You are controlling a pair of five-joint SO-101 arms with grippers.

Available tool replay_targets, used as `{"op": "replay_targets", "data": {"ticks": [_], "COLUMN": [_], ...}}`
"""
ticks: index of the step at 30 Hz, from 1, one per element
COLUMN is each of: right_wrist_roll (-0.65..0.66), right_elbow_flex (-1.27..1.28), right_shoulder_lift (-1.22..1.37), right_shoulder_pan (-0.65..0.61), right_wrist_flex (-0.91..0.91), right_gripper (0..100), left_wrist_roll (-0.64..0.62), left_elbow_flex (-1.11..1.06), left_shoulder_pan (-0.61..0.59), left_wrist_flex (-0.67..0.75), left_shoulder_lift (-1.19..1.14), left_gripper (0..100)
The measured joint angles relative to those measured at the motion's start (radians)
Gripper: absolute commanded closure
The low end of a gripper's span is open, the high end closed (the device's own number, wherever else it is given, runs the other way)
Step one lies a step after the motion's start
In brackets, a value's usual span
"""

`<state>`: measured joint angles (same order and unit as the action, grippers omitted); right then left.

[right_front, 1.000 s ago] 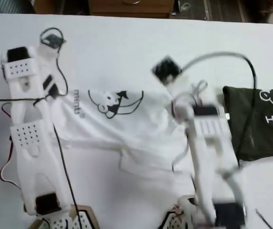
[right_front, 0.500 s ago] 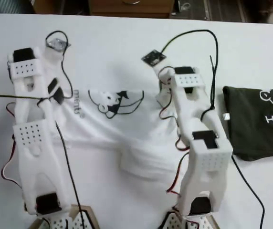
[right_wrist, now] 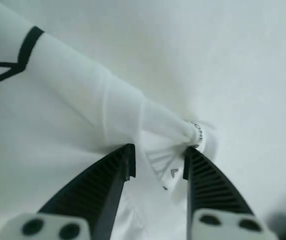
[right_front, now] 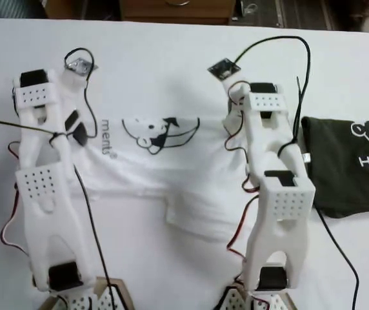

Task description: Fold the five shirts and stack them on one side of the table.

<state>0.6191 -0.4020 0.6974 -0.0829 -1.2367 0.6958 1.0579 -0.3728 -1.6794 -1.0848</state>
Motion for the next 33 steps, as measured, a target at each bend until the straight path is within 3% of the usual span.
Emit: {"op": "replay_targets", "data": {"ticks": [13,17,26,33], "right_wrist_roll": [0.044,0.086,0.158,0.213], "right_elbow_flex": [-0.46,-0.46,0.043,0.69], "right_shoulder_lift": [0.0,-0.018,-0.399,-0.806], "right_shoulder_pan": [-0.035,-0.066,-0.219,-0.353], "right_wrist_flex": [-0.425,-0.462,-0.453,-0.236], "right_gripper": [82.6,82.6,82.6,82.6], "left_wrist_roll": [-0.034,-0.089,-0.189,-0.16], "left_elbow_flex": [0.33,0.485,0.525,0.491], "left_shoulder_pan": [-0.021,-0.018,-0.017,-0.043], "left_wrist_flex": [-0.086,-0.087,-0.091,-0.083], "left_shoulder_lift": [-0.006,-0.006,0.063,0.087], "left_gripper": [79,79,79,79]}}
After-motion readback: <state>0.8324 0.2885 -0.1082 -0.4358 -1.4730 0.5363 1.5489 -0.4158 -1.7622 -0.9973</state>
